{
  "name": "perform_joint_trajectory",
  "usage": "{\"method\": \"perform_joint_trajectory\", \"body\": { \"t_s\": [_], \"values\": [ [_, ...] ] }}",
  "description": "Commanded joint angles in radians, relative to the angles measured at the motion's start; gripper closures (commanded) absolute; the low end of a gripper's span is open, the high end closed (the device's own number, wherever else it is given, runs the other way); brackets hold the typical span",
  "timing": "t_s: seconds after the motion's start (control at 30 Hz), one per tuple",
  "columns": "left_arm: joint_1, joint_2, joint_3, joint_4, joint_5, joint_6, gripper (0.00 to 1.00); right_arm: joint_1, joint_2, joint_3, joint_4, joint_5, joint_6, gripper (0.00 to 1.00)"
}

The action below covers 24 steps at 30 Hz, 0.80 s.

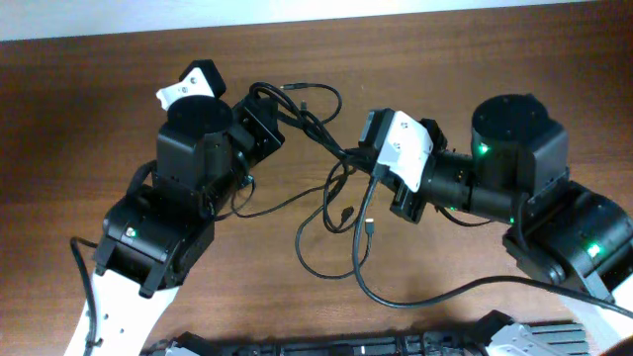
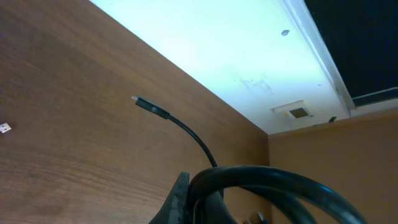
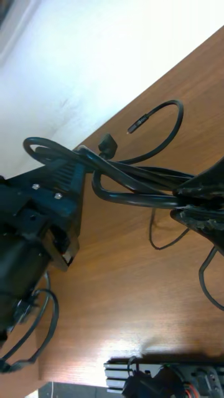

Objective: Untangle cables

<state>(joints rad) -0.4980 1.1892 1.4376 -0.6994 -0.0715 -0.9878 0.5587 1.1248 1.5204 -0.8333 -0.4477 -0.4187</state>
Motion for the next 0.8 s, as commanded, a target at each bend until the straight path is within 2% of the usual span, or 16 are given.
{"method": "perform_joint_trajectory", "body": {
  "t_s": [0.0,0.1,0.33,0.5,0.57,0.67,0.77],
  "values": [
    [0.015,-0.004,0.024,-0.005,-0.072,-0.021,1.0,-0.003,-0.059,0.011,0.023,-0.058,0.005,0.96],
    [0.015,0.025,0.024,-0.044,-0.093,-0.021,1.0,-0.003,-0.082,0.011,0.082,-0.122,0.005,0.96],
    [0.015,0.053,0.024,-0.055,-0.019,-0.006,1.0,-0.003,-0.103,0.011,0.106,-0.121,0.019,0.96],
    [0.015,0.053,0.024,-0.079,-0.019,-0.006,1.0,-0.003,-0.107,0.011,0.185,-0.008,0.126,0.96],
    [0.015,0.053,0.024,-0.08,-0.03,-0.006,1.0,-0.003,-0.108,0.011,0.205,-0.012,0.137,0.96],
    [0.015,0.063,0.024,-0.085,-0.138,-0.006,1.0,-0.003,-0.109,0.011,0.229,-0.013,0.144,0.96],
    [0.014,0.085,0.024,-0.106,-0.108,-0.006,1.0,-0.003,-0.109,0.011,0.245,-0.011,0.148,0.96]
  ]
}}
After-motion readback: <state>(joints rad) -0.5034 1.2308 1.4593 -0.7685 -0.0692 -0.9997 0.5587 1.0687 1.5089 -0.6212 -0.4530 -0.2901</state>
